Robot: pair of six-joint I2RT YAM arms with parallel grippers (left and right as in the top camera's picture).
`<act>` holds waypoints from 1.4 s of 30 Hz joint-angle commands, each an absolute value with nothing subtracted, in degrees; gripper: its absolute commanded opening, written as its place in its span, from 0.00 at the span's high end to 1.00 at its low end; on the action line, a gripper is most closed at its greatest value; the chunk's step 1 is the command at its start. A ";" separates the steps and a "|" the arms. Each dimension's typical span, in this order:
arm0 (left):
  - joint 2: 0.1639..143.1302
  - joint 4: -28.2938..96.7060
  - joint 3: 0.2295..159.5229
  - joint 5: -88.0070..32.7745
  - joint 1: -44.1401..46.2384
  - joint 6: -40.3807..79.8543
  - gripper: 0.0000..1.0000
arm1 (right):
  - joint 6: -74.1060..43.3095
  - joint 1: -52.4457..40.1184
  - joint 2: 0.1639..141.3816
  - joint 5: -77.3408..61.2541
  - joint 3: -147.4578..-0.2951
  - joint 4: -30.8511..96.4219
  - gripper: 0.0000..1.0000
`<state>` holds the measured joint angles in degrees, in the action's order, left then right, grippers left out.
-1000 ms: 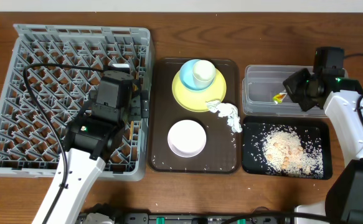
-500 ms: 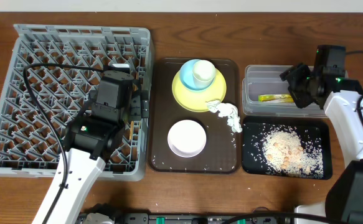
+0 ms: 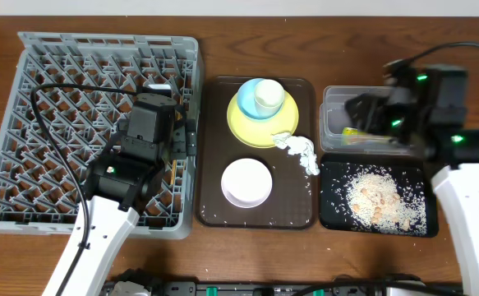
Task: Sort waste into correct bins and load items into the dishwasher
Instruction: 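Return the right gripper to the brown tray and grasp the white tissue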
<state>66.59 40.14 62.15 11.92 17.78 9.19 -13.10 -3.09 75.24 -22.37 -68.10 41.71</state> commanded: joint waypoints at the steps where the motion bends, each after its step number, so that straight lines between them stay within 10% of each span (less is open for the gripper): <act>1: 66.65 40.29 62.48 11.60 17.69 9.72 0.07 | -2.94 -12.36 75.81 -14.35 -68.20 44.31 0.47; 12: 66.65 40.29 62.48 11.60 17.69 9.72 0.07 | -2.13 -34.00 86.74 19.73 -68.18 44.34 0.37; 42: 66.65 40.29 62.48 11.60 17.69 9.72 0.07 | 0.95 -33.80 110.04 16.03 -68.07 38.46 0.33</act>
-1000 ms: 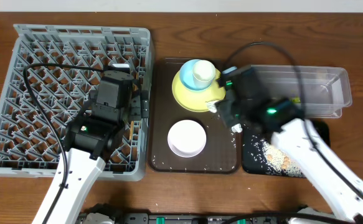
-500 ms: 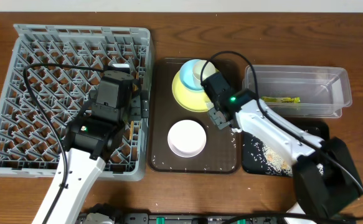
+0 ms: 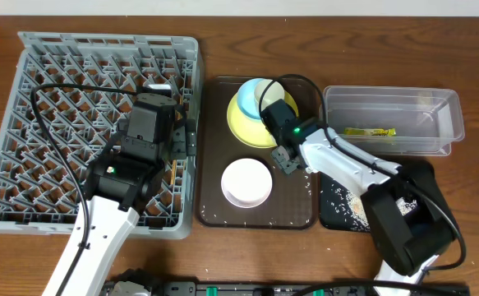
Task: Sort waste into correct bins and load items into the dishwasher
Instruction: 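Return the right gripper to the brown tray and grasp the white tissue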
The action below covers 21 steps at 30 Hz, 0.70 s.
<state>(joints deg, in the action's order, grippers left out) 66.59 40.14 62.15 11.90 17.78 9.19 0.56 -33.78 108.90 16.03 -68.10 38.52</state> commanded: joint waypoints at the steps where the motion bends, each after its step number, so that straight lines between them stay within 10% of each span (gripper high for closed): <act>1: 66.65 40.29 62.48 11.60 17.69 9.72 0.07 | 0.95 -33.82 110.30 16.03 -67.96 38.57 0.35; 14: 66.65 40.29 62.48 11.60 17.69 9.72 0.07 | 0.93 -33.95 110.59 15.59 -67.70 40.25 0.98; 21: 66.65 40.29 62.48 11.57 17.69 9.72 0.07 | 0.93 -33.93 110.13 14.31 -68.12 40.64 0.99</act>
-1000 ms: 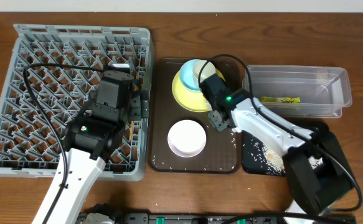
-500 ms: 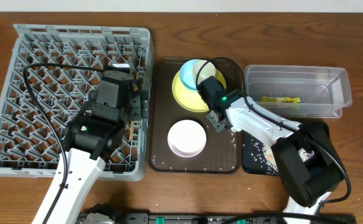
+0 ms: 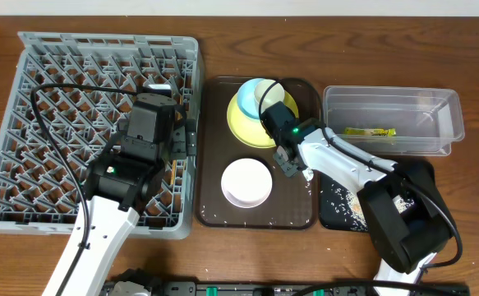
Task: Sort waste into correct bins and load items into the dishwasher
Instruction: 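Return the right gripper to the brown tray and grasp the white tissue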
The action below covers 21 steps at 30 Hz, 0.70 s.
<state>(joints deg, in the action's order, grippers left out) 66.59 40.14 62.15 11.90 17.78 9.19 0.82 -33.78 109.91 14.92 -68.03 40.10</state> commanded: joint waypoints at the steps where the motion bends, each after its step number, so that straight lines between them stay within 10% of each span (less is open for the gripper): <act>1: 66.65 40.29 62.48 11.60 17.69 9.72 0.07 | 0.91 -33.93 109.58 14.28 -68.55 41.47 0.99; 12: 66.65 40.29 62.48 11.60 17.69 9.72 0.07 | -0.14 -33.89 101.23 12.93 -70.39 46.00 0.98; 21: 66.65 40.29 62.48 11.60 17.69 9.72 0.08 | -0.14 -33.80 101.93 11.94 -67.37 44.23 0.53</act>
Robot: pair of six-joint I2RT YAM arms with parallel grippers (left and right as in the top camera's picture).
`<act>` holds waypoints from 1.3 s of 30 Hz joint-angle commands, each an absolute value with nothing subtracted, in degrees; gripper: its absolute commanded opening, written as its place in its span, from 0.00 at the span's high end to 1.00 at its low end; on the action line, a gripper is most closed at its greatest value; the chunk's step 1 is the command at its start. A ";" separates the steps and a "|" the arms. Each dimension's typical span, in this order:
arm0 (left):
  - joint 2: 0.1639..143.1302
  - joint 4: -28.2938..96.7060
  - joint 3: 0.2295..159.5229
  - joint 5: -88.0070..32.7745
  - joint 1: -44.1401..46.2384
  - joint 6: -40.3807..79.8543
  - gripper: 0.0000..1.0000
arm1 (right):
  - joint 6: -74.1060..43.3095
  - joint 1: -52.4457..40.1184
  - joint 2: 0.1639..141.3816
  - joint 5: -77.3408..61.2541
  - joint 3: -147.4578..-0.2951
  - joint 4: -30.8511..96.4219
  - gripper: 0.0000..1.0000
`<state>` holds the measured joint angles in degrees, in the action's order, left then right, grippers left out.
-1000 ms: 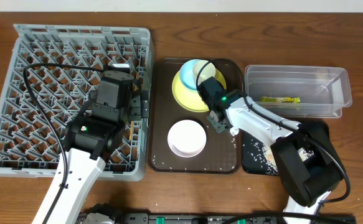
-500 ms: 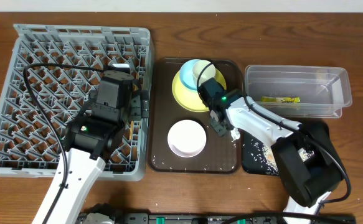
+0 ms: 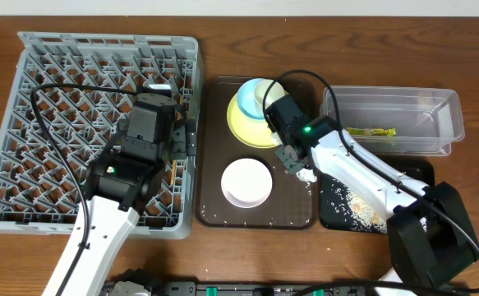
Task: Sort waste into correct bins and load items into the dishwasher
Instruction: 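Return the right gripper to the brown tray and grasp the white tissue, then carry the tissue right and drop it into the clear plastic bin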
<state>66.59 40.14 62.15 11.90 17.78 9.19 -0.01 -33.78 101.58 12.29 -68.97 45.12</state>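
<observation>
My right gripper (image 3: 292, 158) is low over the brown tray (image 3: 214, 210), on top of a crumpled white tissue (image 3: 307, 174); only the tissue's lower end shows and the fingers are hidden under the wrist. Just left of it is a yellow plate (image 3: 241, 125) carrying a light blue cup (image 3: 260, 93). A small white dish (image 3: 246, 182) lies in the tray's front half. My left gripper (image 3: 181, 141) hangs over the right edge of the grey dish rack (image 3: 58, 74); its jaws are not readable.
A clear plastic bin (image 3: 391, 103) at the right holds a yellow wrapper (image 3: 370, 131). In front of it lies a black tray (image 3: 416, 173) with scattered rice and food scraps. White crumbs dot the brown tray's front edge.
The right arm's forearm and base have swung out to the right, uncovering more of the black tray. The gripper stays over the tissue, shifted slightly right. The left arm has not moved.
At first my right gripper was at the clear bin, with the whole tissue lying exposed beside the yellow plate. Then it was down on the brown tray over the tissue, and it has stayed there. The left arm rested over the rack throughout.
</observation>
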 commanded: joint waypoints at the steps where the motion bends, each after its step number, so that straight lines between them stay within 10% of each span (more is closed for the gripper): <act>1: 66.65 40.29 62.48 11.57 17.69 9.72 0.07 | -0.14 -33.80 101.95 11.97 -66.96 43.70 0.51; 15: 66.65 40.29 62.48 11.60 17.69 9.72 0.07 | 0.99 -31.53 101.97 11.99 -51.18 18.74 0.17; 19: 66.65 40.29 62.48 11.57 17.69 9.72 0.07 | 0.97 -31.44 101.97 11.97 -49.93 17.10 0.47; 20: 66.65 40.29 62.48 11.60 17.69 9.72 0.07 | 0.95 -31.64 101.89 11.94 -50.06 17.15 0.79; 22: 66.65 40.29 62.48 11.60 17.69 9.72 0.07 | 0.95 -31.73 101.89 11.94 -50.33 17.52 0.99; 39: 66.65 40.29 62.48 11.57 17.69 9.72 0.08 | -0.51 -30.57 92.27 11.51 -67.92 38.59 0.99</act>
